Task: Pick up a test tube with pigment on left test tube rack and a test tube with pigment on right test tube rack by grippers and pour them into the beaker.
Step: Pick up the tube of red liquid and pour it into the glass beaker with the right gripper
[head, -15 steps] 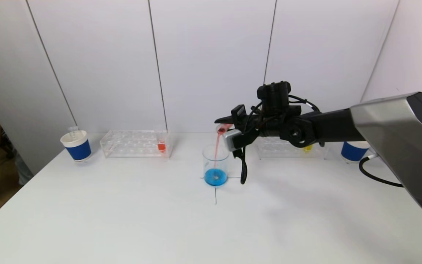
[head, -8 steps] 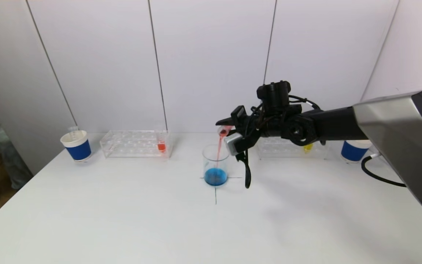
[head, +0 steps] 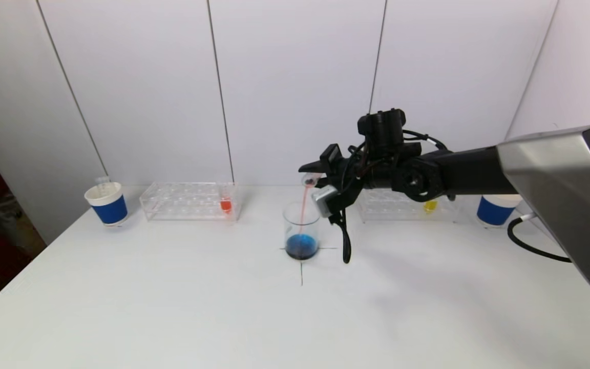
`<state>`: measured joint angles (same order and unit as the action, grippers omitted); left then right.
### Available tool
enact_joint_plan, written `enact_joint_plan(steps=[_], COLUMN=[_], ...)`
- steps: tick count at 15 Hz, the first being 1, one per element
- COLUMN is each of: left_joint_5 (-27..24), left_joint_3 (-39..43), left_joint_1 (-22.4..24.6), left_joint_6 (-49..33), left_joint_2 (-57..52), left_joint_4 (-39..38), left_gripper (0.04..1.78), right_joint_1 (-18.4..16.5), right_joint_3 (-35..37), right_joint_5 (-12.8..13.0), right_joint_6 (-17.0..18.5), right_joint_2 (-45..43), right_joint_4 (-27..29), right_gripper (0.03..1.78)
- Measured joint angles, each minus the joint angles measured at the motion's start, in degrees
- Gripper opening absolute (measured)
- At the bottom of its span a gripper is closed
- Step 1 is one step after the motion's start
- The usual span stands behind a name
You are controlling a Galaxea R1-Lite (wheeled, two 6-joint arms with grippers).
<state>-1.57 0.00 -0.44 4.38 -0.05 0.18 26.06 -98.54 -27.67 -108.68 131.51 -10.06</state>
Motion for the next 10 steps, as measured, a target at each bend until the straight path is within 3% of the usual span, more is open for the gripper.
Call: enact_joint_plan(steps=[10], left_joint_5=[0.0], left_joint_3=[0.0], left_joint_1=[0.0], left_joint_6=[-0.02], left_joint_2=[0.0], left_joint_4=[0.0], left_gripper=[1.76], right_joint_1=[0.48], right_joint_3=[-0.09], right_joint_5=[0.37], right_joint_6=[-5.32], right_joint_2=[-0.63], right_joint_4=[-0.11], right_gripper=[0.51])
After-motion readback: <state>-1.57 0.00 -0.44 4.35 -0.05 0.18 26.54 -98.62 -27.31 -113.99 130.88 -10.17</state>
